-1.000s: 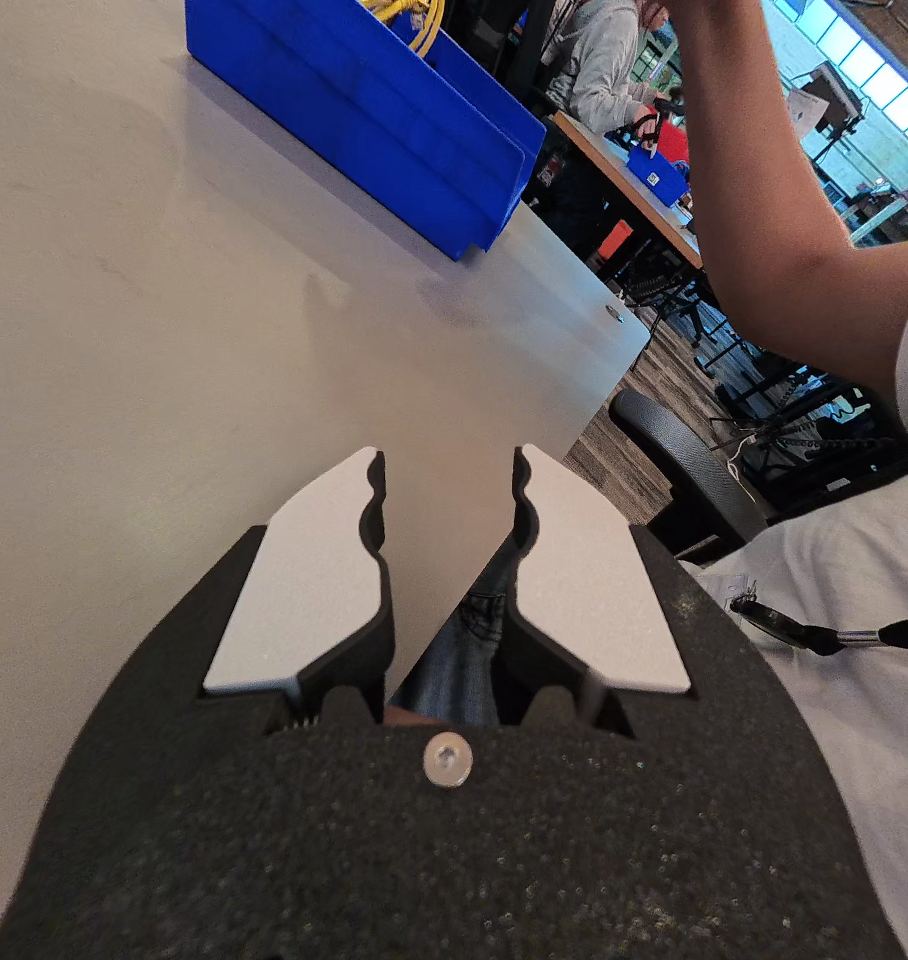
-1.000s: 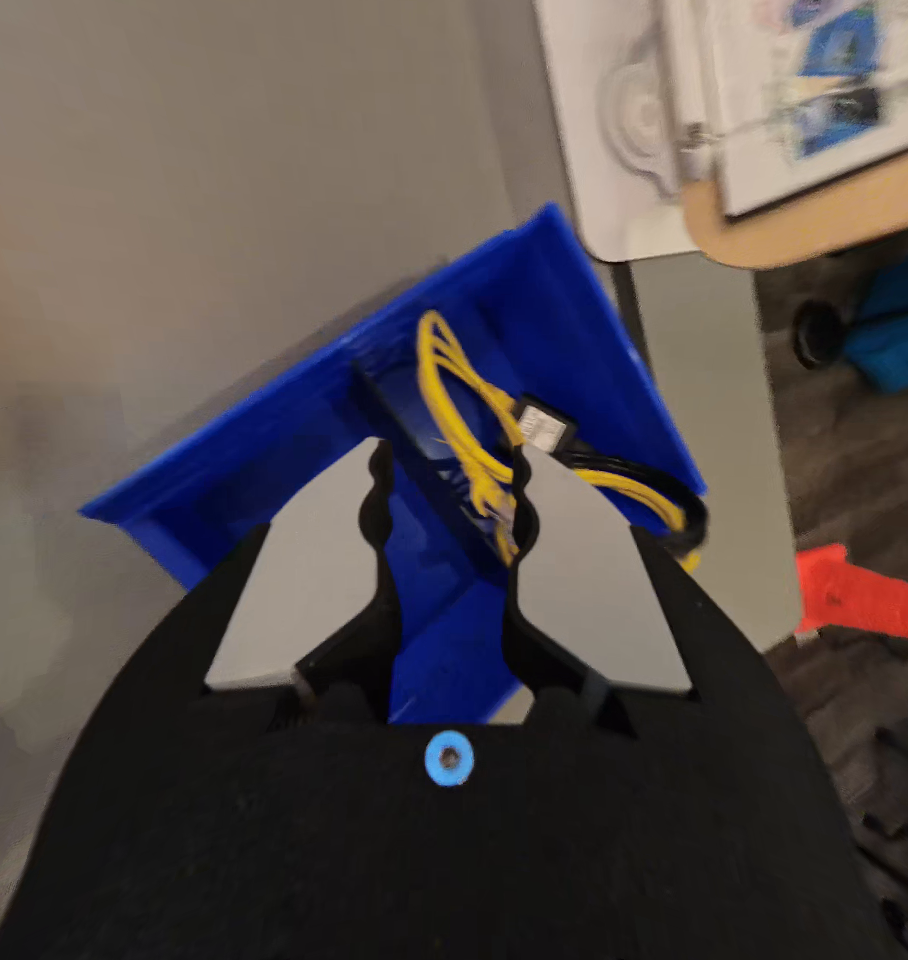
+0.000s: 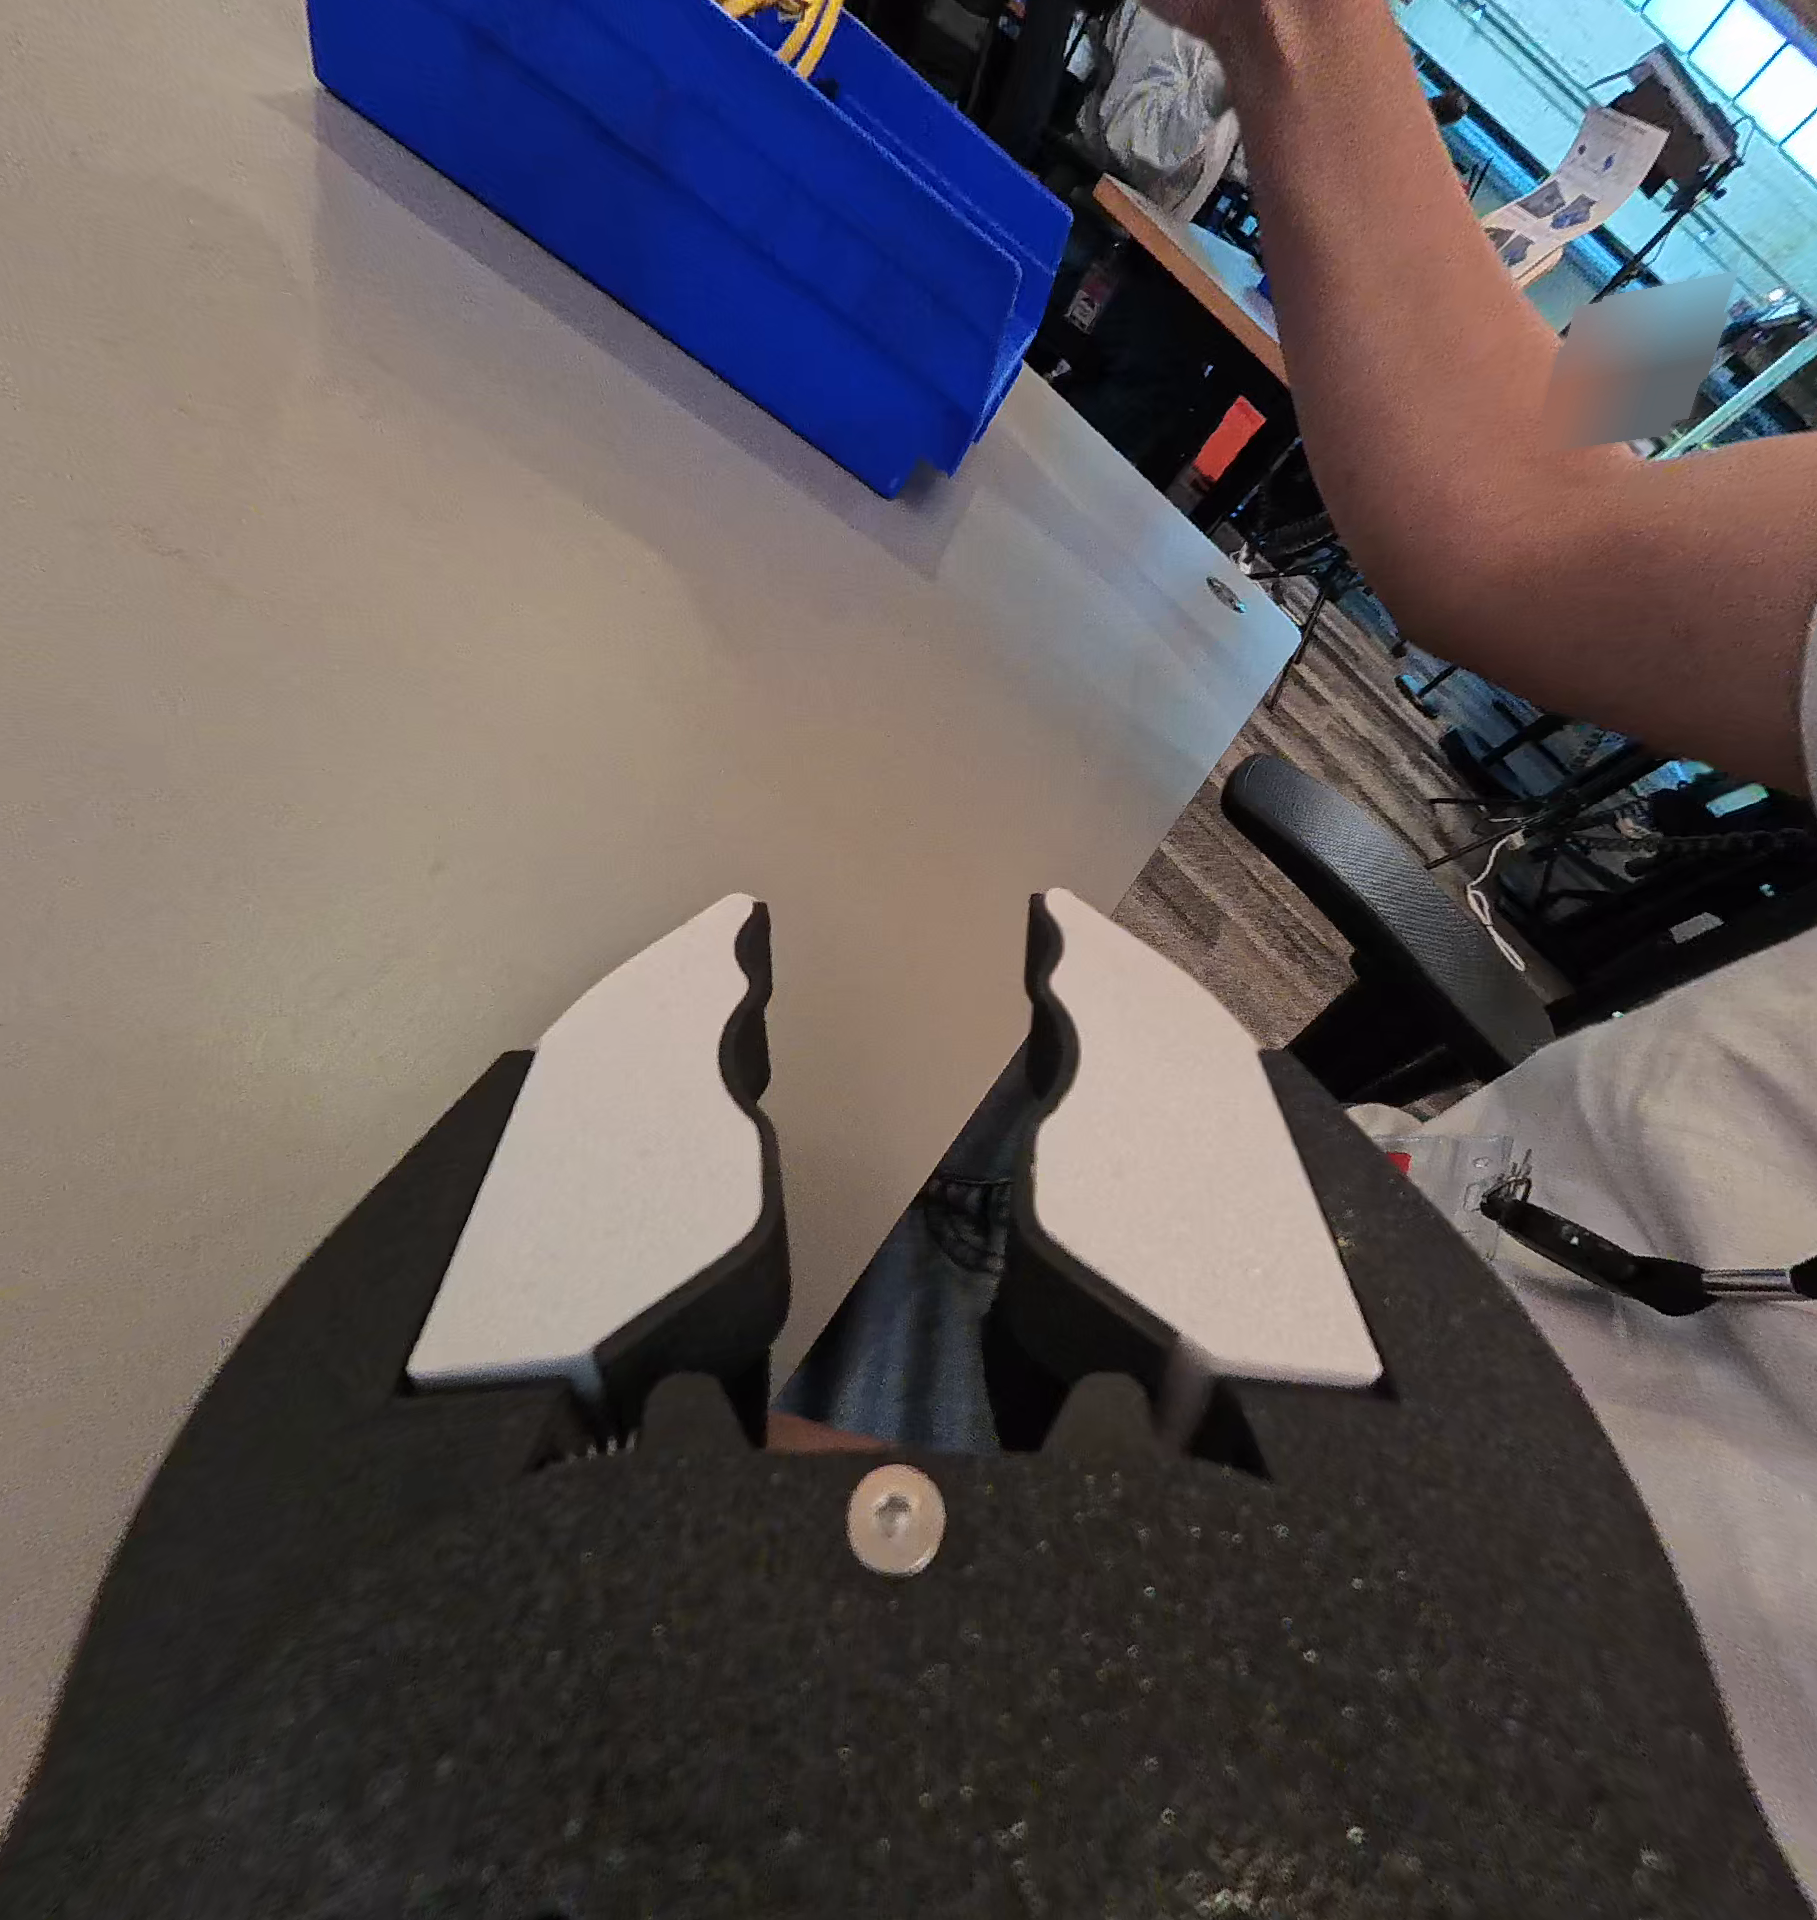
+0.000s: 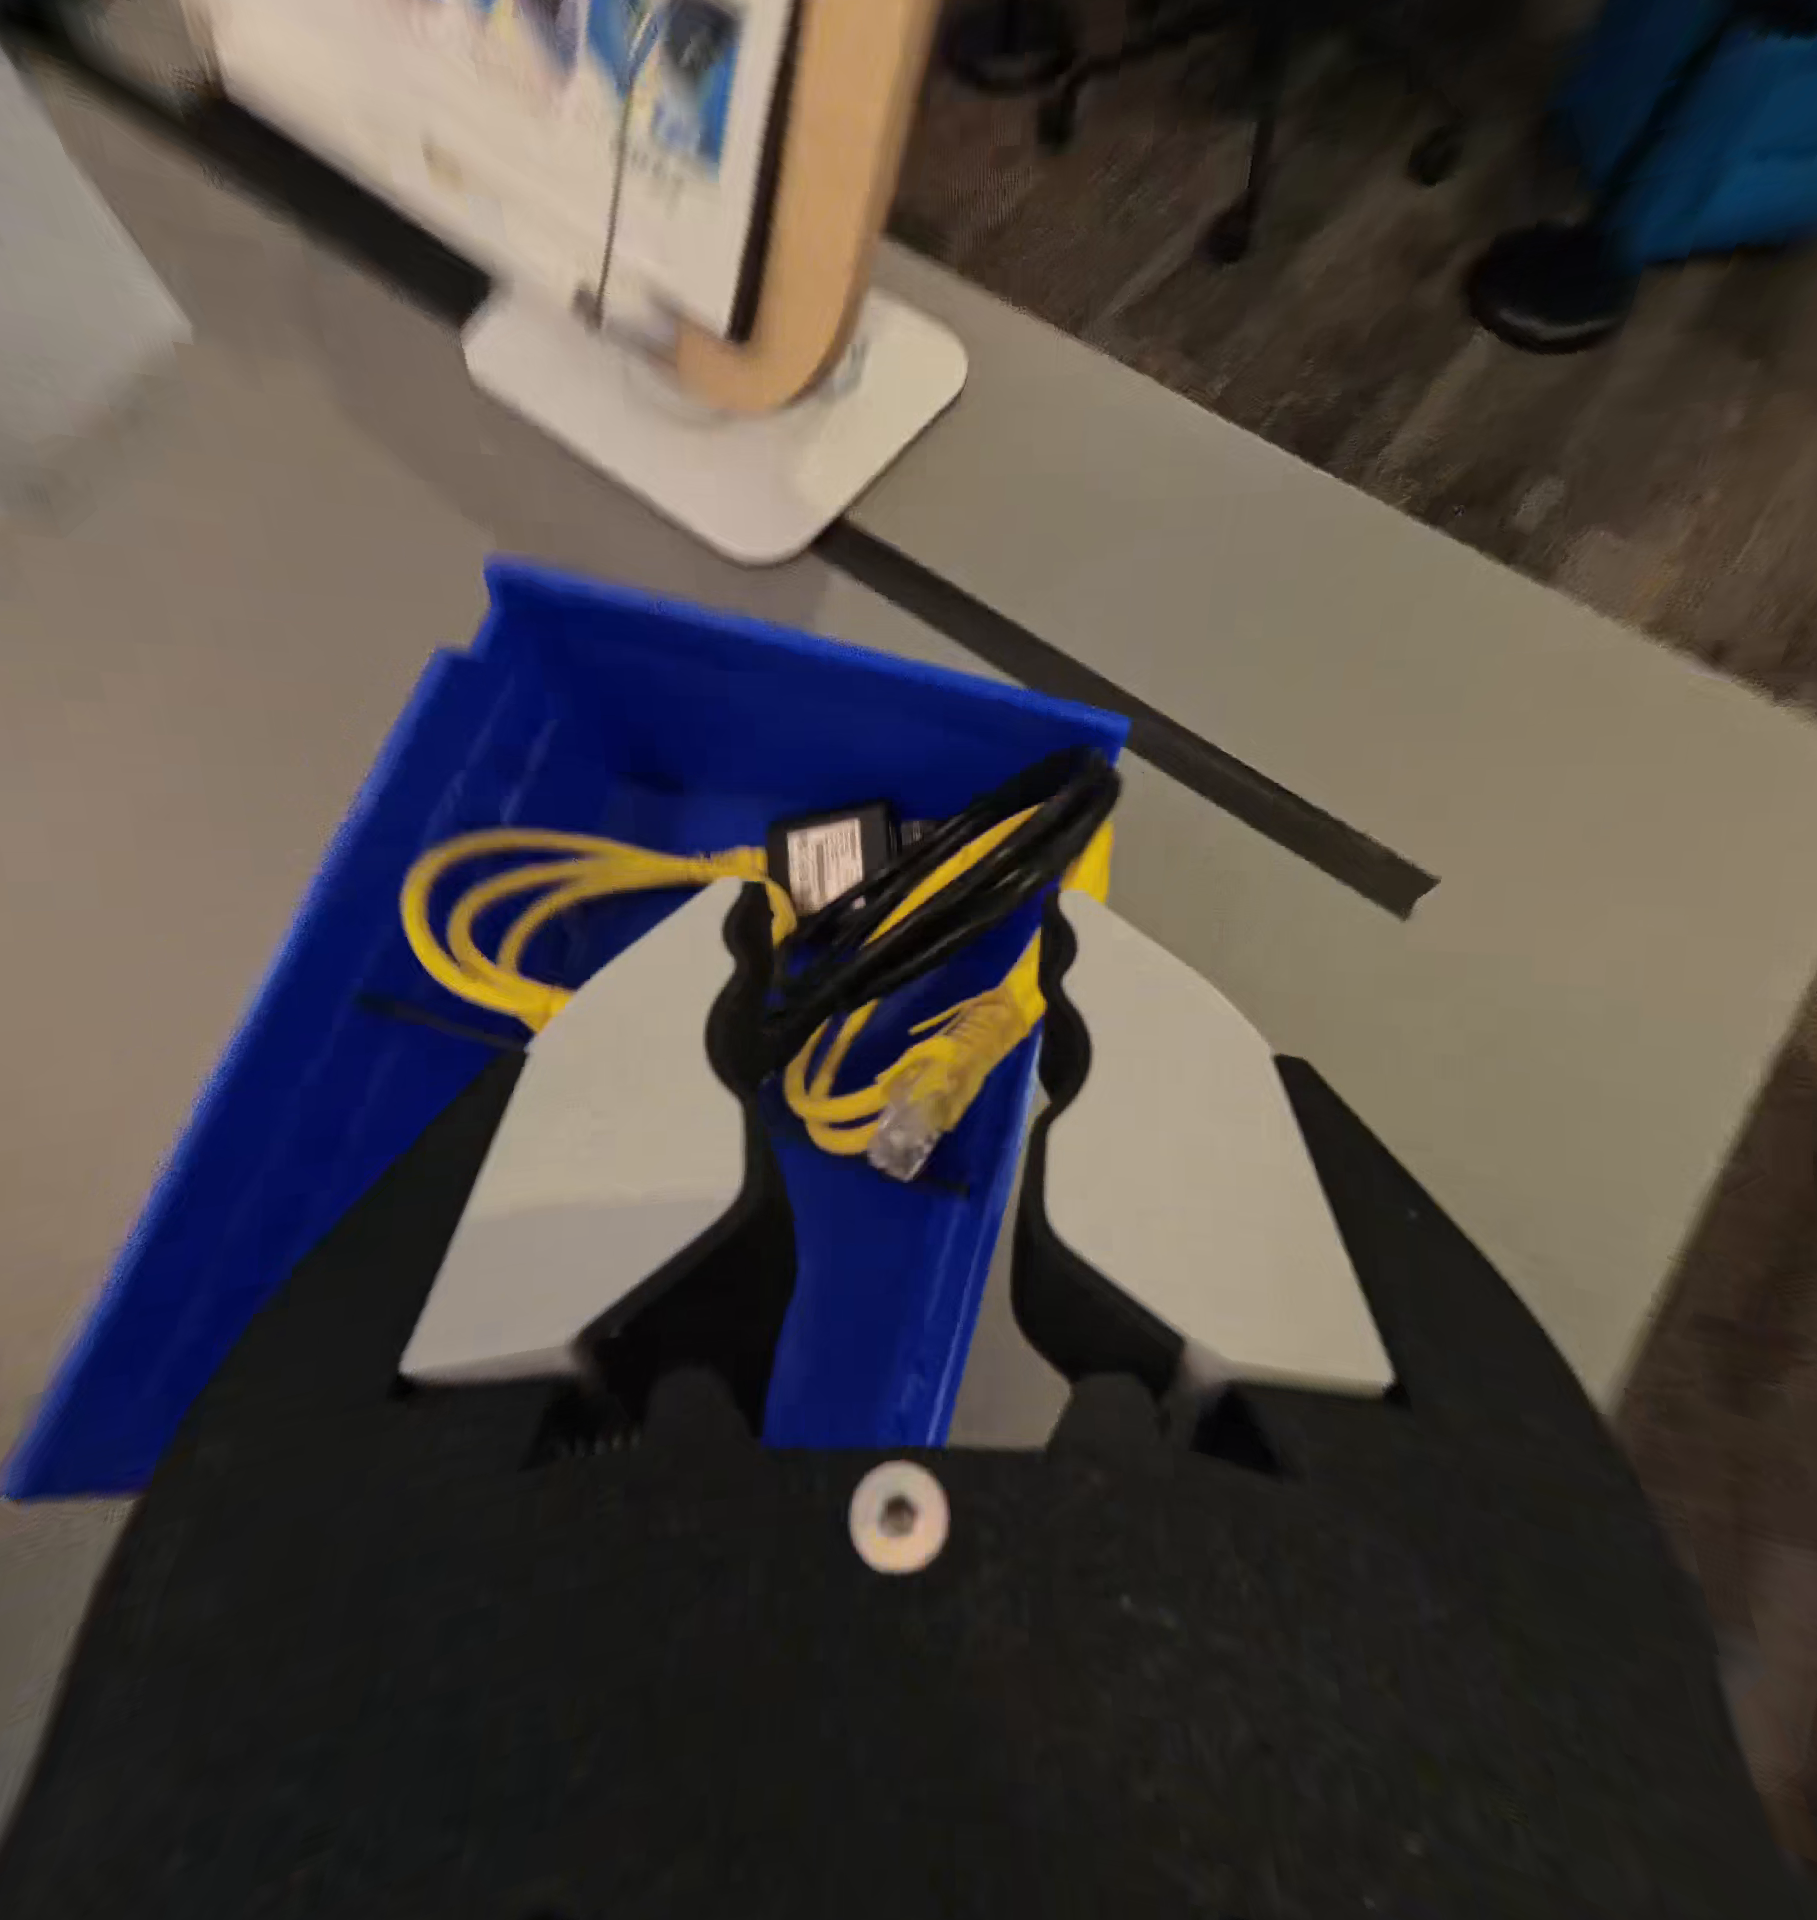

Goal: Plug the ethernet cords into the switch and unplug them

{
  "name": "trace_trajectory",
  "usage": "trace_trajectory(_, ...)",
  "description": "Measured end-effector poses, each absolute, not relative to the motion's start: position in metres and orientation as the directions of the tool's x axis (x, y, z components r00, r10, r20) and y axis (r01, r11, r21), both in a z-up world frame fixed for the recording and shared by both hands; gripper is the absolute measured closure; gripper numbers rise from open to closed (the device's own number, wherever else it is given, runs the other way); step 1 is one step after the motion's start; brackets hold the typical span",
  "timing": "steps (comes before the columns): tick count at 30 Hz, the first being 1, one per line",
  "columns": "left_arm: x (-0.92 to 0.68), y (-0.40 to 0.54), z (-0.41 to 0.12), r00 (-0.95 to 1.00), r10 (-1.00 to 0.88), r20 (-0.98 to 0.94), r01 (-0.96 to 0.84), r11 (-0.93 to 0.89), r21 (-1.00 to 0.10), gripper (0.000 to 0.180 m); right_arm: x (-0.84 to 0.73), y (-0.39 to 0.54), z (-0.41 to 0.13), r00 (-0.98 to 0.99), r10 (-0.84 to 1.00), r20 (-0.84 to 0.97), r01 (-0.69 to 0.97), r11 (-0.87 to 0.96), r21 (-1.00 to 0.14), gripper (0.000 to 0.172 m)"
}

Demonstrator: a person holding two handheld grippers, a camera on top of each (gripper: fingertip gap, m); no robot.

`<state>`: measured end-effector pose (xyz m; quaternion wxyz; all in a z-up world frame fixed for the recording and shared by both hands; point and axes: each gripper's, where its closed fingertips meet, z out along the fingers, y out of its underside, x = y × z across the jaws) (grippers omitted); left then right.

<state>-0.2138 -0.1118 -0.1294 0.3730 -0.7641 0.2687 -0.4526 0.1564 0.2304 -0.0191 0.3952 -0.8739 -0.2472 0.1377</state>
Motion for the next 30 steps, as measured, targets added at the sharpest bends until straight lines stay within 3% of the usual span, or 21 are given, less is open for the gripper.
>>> trace_trajectory(3, -0.210, -0.111, -0.130, 0.440, -0.753, 0.489, -0.083, -0.576, -0.813, 0.134, 0.170, 0.249, -0.018, 0.872, 0.420, -0.251, 0.101, -0.655, -0.748, 0.129)
trace_trajectory(6, -0.208, -0.109, -0.132, 0.444, -0.758, 0.478, -0.096, -0.570, -0.816, 0.134, 0.164, 0.258, -0.037, 0.899, 0.381, -0.215, 0.171, -0.759, -0.628, 0.123)
trace_trajectory(8, -0.207, -0.109, -0.132, 0.441, -0.758, 0.481, -0.096, -0.573, -0.814, 0.134, 0.163, 0.262, -0.055, 0.929, 0.359, -0.086, 0.274, -0.828, -0.489, 0.118)
trace_trajectory(11, -0.208, -0.110, -0.132, 0.437, -0.755, 0.490, -0.093, -0.579, -0.810, 0.134, 0.173, 0.266, -0.075, 0.924, 0.346, 0.165, 0.380, -0.886, -0.265, 0.141)
trace_trajectory(16, -0.211, -0.111, -0.131, 0.434, -0.751, 0.498, -0.080, -0.583, -0.809, 0.134, 0.186, 0.263, -0.078, 0.717, 0.385, 0.581, 0.442, -0.896, 0.048, 0.154)
trace_trajectory(19, -0.212, -0.112, -0.131, 0.433, -0.750, 0.500, -0.081, -0.585, -0.807, 0.134, 0.190, 0.263, -0.078, 0.542, 0.419, 0.728, 0.430, -0.883, 0.188, 0.155)
trace_trajectory(24, -0.214, -0.110, -0.129, 0.440, -0.752, 0.491, -0.079, -0.577, -0.813, 0.134, 0.191, 0.264, -0.080, 0.631, 0.393, 0.669, 0.436, -0.893, 0.113, 0.155)
trace_trajectory(26, -0.218, -0.106, -0.128, 0.457, -0.754, 0.472, -0.081, -0.563, -0.822, 0.134, 0.185, 0.266, -0.077, 0.714, 0.395, 0.578, 0.491, -0.871, -0.010, 0.151)
trace_trajectory(30, -0.250, -0.085, -0.119, 0.585, -0.730, 0.354, -0.087, -0.490, -0.867, 0.134, 0.179, 0.243, -0.046, 0.836, 0.305, 0.456, 0.481, -0.807, -0.343, 0.121)
